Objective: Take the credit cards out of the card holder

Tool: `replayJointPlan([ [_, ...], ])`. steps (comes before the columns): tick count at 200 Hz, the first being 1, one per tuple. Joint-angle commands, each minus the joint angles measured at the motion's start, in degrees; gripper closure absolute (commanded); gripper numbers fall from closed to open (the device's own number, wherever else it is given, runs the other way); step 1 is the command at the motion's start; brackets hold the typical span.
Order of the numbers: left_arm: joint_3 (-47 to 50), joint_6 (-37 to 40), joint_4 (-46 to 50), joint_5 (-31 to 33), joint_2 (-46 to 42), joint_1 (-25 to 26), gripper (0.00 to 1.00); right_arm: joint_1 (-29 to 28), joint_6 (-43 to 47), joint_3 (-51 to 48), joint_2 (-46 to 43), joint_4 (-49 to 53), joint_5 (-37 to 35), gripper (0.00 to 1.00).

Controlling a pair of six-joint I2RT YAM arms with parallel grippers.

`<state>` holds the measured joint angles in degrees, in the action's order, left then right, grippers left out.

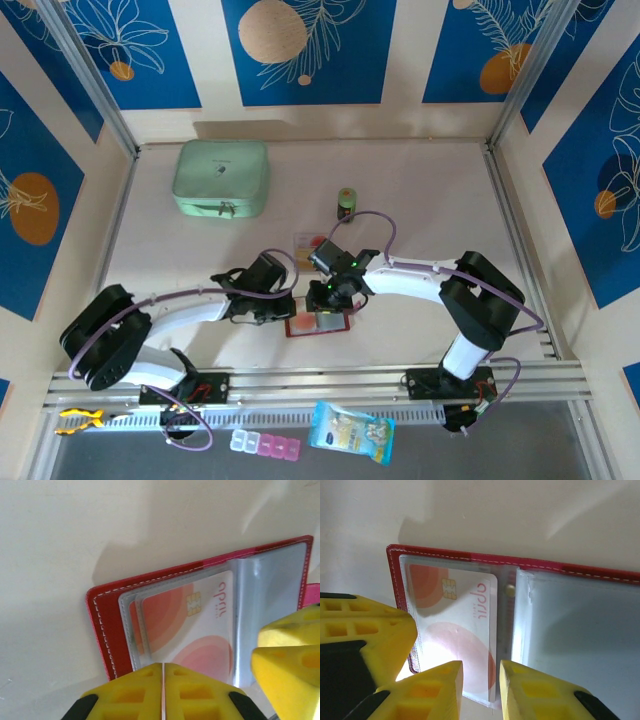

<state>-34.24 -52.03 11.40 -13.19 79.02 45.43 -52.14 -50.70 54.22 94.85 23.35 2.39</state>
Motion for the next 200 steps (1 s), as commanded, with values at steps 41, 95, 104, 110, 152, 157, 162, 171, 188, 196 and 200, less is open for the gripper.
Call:
replayJointPlan([
  [41,1.2,0.1,0.4,0.1,0.2,-0.6,0.94,-0.2,-0.8,0.0,0.4,0.0,1.4,0.73],
  [95,2.0,0.0,0.0,-0.2,1.2,-0.5,0.96,-0.2,-0.5,0.2,0.3,0.7,1.1,0.74],
  [104,2.1,0.2,-0.1,0.0,1.3,-0.5,0.96,-0.1,-0.5,0.2,0.3,0.7,1.1,0.73],
  [110,2.2,0.1,-0.1,0.0,1.4,-0.5,0.96,0.0,-0.5,0.2,0.4,0.7,1.2,0.73],
  [152,2.3,0.2,-0.2,-0.2,2.0,-0.5,0.96,0.0,-0.2,0.2,1.6,0.0,2.2,0.74],
  [157,2.3,0.2,-0.3,-0.3,2.0,-0.6,0.96,0.0,0.0,0.2,1.8,0.0,2.2,0.74],
  [162,2.3,0.2,-0.2,-0.2,2.0,-0.6,0.96,0.0,0.0,0.1,2.0,-0.1,2.3,0.74],
  [171,2.2,0.3,-0.1,-0.2,2.0,-0.6,0.96,0.0,0.0,0.1,2.3,-0.2,2.4,0.74],
  [188,2.2,0.4,0.1,-0.2,2.0,-0.5,0.96,0.0,-0.1,-0.1,2.7,-0.8,3.0,0.75],
  [196,2.2,0.4,0.1,-0.2,2.0,-0.5,0.96,0.0,-0.2,-0.1,2.8,-1.1,3.1,0.77],
  [200,2.2,0.4,0.1,-0.2,2.0,-0.5,0.96,0.1,-0.2,-0.2,2.9,-1.2,3.1,0.77],
])
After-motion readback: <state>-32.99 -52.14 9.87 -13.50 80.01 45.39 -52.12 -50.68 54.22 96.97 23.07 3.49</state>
